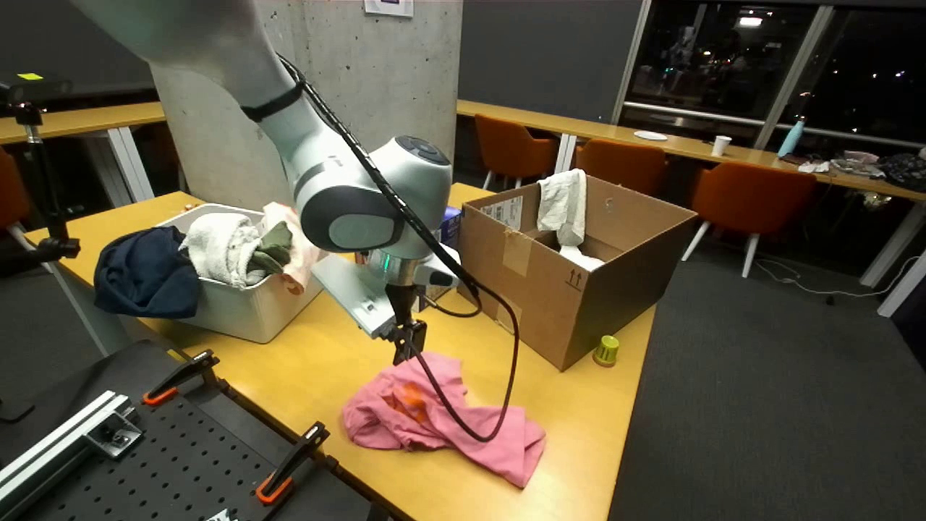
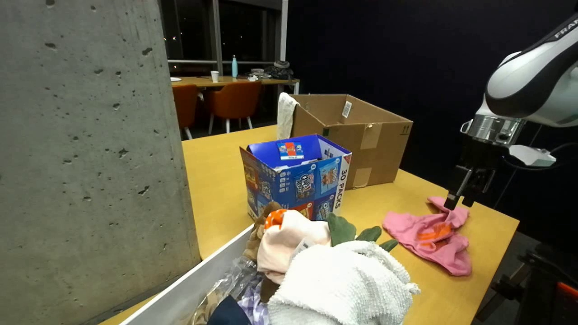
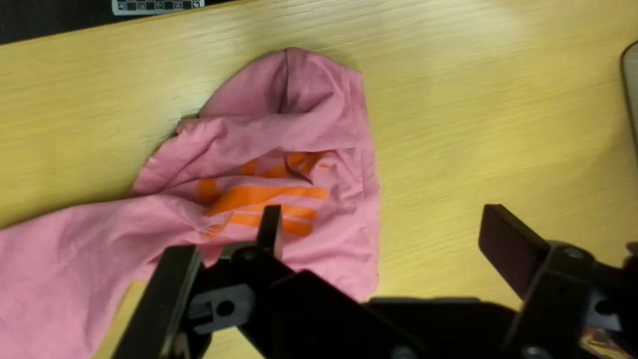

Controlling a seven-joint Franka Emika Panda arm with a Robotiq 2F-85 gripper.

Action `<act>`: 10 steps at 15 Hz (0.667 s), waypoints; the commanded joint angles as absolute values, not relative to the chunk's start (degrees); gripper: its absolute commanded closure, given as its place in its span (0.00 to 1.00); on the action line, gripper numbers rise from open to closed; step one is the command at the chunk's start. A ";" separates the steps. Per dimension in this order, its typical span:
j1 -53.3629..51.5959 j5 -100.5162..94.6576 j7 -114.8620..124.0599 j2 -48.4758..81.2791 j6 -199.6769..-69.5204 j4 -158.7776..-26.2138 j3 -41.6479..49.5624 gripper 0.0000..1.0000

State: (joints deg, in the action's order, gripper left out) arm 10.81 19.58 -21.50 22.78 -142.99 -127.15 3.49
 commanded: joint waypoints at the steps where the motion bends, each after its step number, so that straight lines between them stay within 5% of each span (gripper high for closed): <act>1: 11.29 16.27 -12.98 29.08 -141.32 -121.00 4.53 0.00; 10: 15.58 14.26 -4.12 40.90 -135.44 -110.12 6.44 0.00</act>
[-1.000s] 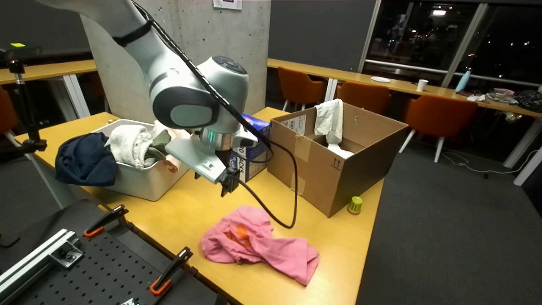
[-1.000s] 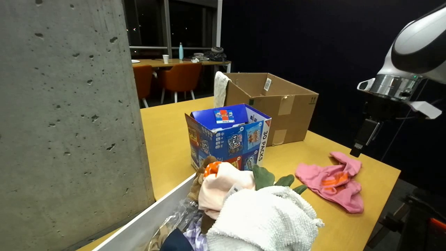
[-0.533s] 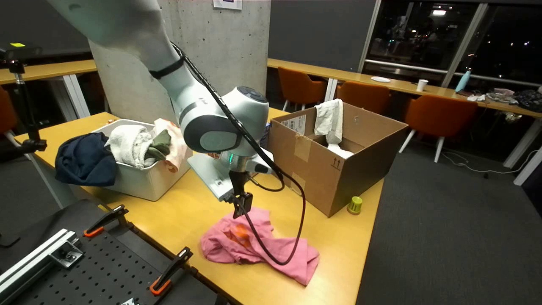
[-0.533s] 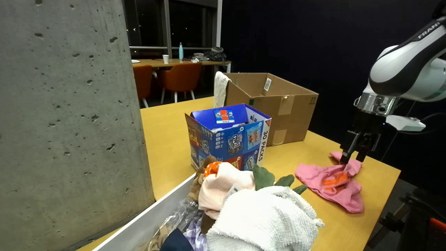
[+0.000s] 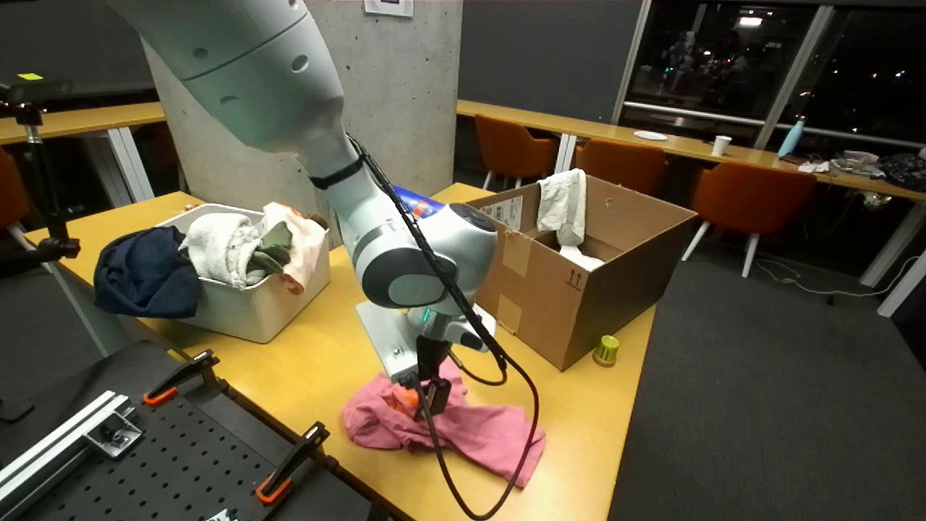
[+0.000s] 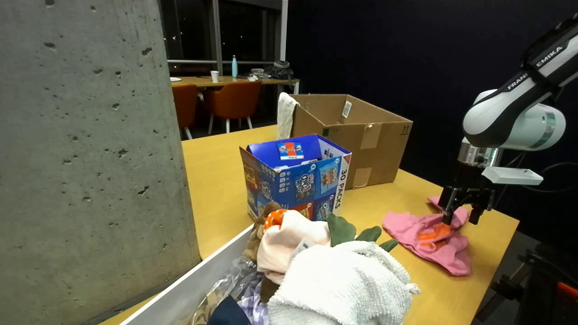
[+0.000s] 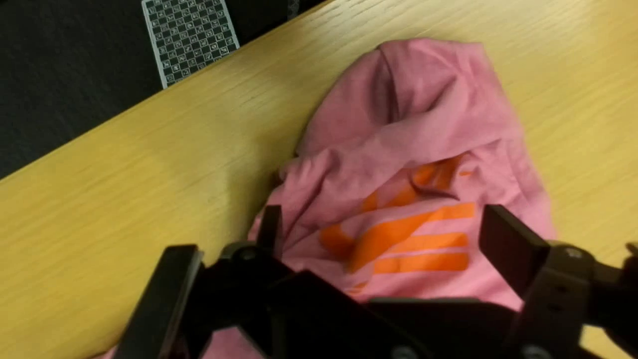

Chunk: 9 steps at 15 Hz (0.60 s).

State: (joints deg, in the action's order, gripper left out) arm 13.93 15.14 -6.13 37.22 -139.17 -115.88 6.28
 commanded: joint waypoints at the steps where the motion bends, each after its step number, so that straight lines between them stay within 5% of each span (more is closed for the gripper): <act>1: 15.96 14.17 -3.90 41.87 -134.76 -108.63 6.44 0.00; 6: 17.12 14.42 -3.62 47.48 -131.58 -100.84 5.66 0.00; 7: 17.11 14.42 -3.63 48.72 -131.01 -99.40 5.47 0.25; 9: 17.17 14.41 -3.61 50.62 -130.29 -97.16 5.28 0.35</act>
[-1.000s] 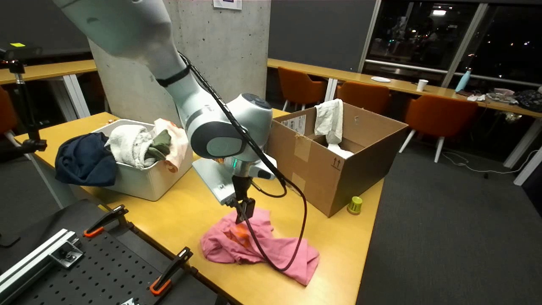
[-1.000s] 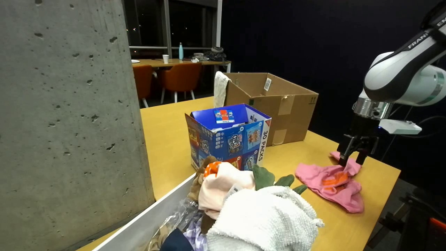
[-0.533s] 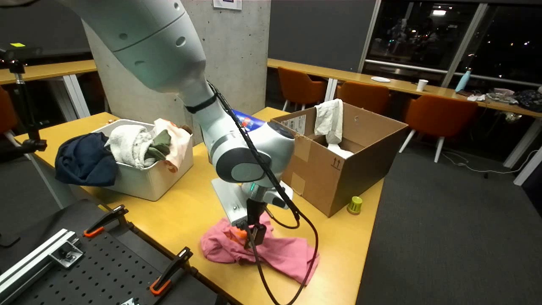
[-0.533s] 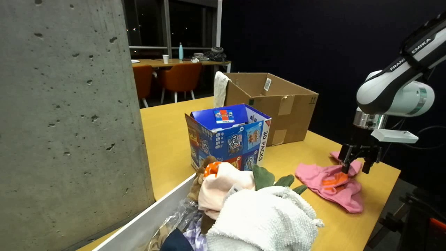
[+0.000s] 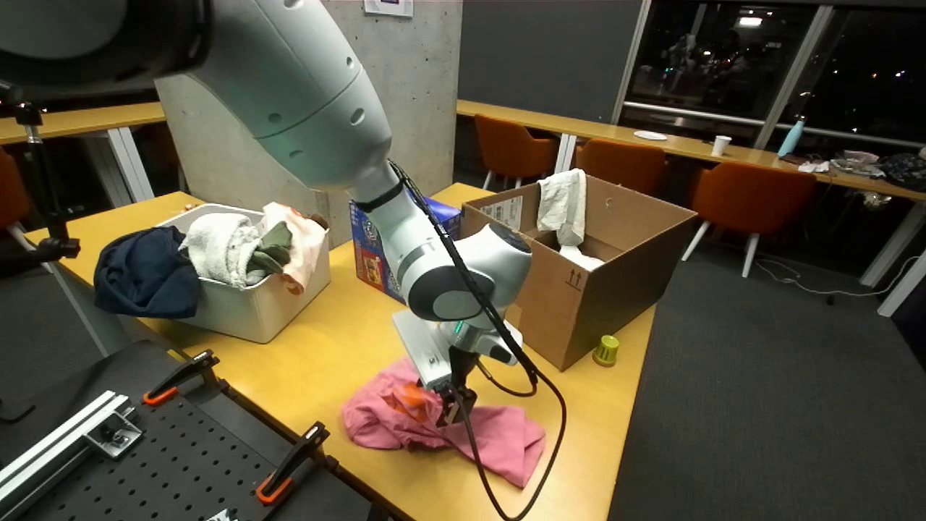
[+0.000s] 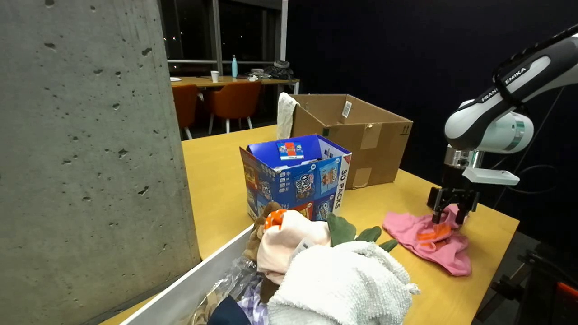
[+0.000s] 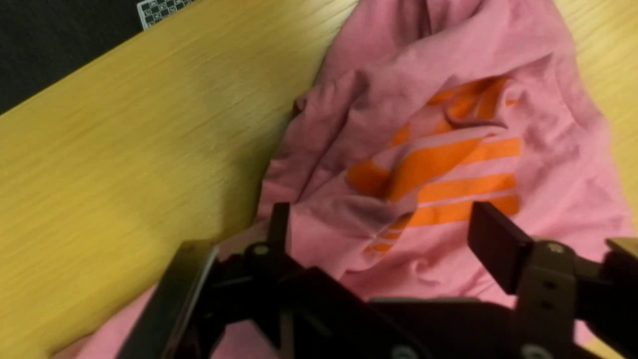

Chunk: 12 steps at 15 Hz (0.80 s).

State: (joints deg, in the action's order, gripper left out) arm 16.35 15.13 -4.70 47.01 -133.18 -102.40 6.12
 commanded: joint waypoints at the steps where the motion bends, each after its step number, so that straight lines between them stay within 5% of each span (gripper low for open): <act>1: 17.34 14.55 -3.77 51.75 -129.89 -95.87 5.04 0.42; 8: 16.26 14.03 -3.12 53.23 -129.61 -93.18 4.94 0.95; 12: 11.89 12.10 0.02 49.72 -129.65 -93.75 5.32 1.00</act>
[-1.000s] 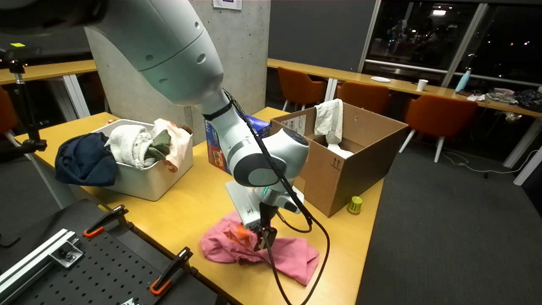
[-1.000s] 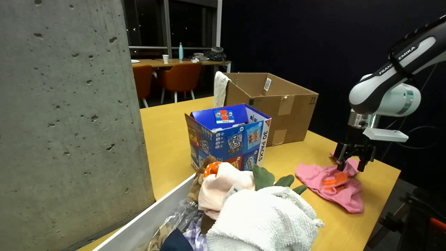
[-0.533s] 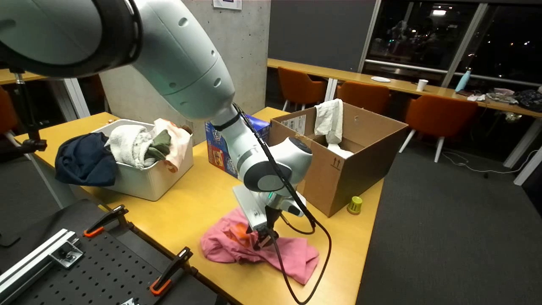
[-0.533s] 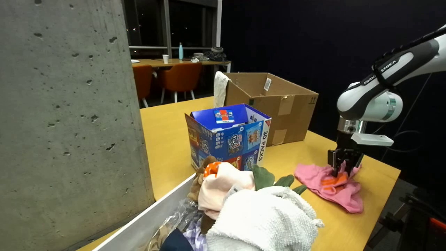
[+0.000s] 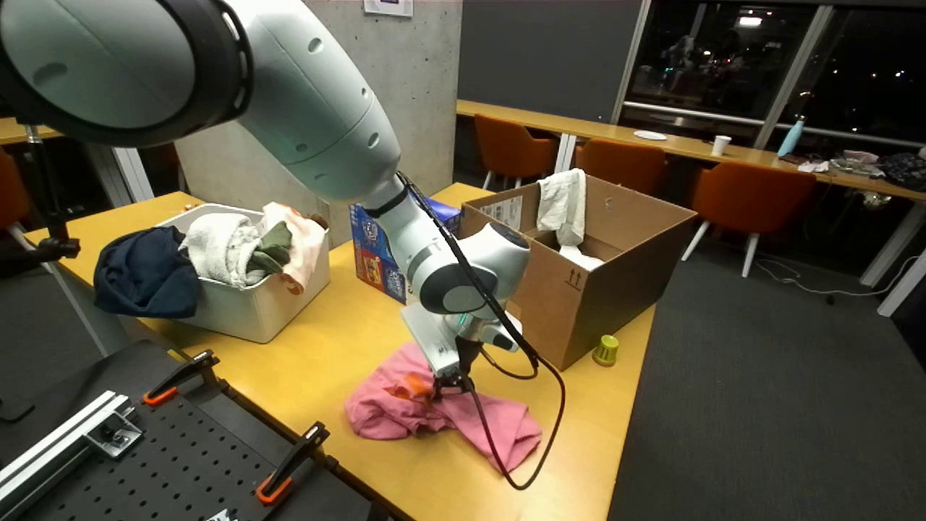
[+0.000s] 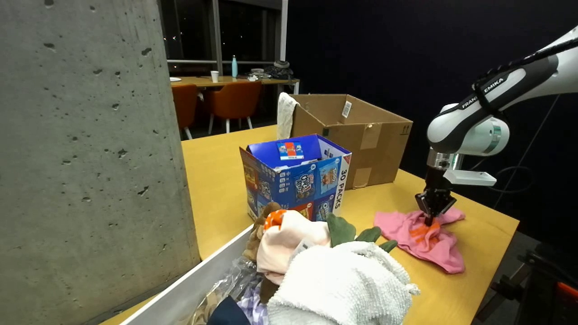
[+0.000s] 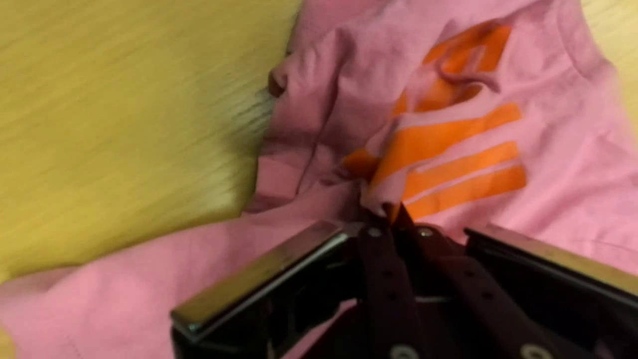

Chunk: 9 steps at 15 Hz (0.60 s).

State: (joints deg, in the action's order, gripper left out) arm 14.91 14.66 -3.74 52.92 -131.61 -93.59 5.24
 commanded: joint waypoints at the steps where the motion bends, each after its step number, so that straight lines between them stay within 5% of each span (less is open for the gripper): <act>1: 10.73 11.42 1.12 48.29 -129.96 -94.59 5.65 0.99; 9: 4.08 5.67 9.85 27.24 -133.56 -110.63 8.80 0.99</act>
